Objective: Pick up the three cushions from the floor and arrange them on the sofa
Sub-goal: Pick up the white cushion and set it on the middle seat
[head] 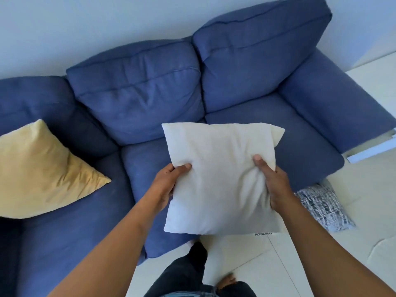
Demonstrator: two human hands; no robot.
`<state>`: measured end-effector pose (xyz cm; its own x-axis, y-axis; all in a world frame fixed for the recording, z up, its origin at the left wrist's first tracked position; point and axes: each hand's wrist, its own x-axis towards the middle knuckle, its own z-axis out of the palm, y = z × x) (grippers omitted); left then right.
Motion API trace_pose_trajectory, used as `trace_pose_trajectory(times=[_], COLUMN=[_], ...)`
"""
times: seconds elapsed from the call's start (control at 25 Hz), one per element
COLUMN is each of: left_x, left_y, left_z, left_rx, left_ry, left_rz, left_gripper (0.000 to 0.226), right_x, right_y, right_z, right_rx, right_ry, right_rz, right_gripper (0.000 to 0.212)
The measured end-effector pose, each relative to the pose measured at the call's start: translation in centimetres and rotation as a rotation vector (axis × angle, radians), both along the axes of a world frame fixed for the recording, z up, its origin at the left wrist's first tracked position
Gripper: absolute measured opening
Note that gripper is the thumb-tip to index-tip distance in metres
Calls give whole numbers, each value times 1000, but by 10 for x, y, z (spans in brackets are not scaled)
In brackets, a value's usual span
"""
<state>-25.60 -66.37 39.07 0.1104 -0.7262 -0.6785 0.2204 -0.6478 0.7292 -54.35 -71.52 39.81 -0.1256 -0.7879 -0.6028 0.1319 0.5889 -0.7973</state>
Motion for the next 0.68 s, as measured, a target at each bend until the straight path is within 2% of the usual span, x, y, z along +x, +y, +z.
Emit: trace_pose_trajectory(times=[0.28,0.68], left_x=[99,168], left_y=[-13,-35], left_z=[2,-35], left_rx=[-11,13], left_ry=[-62,-179], left_rz=[133,223], left_gripper=[33,41], right_x=[104,185], right_y=[-65,-137], right_z=[1,-38], right_rx=[22,87], right_ry=[-7,42], right_rz=[231,517], right_gripper=[44,49])
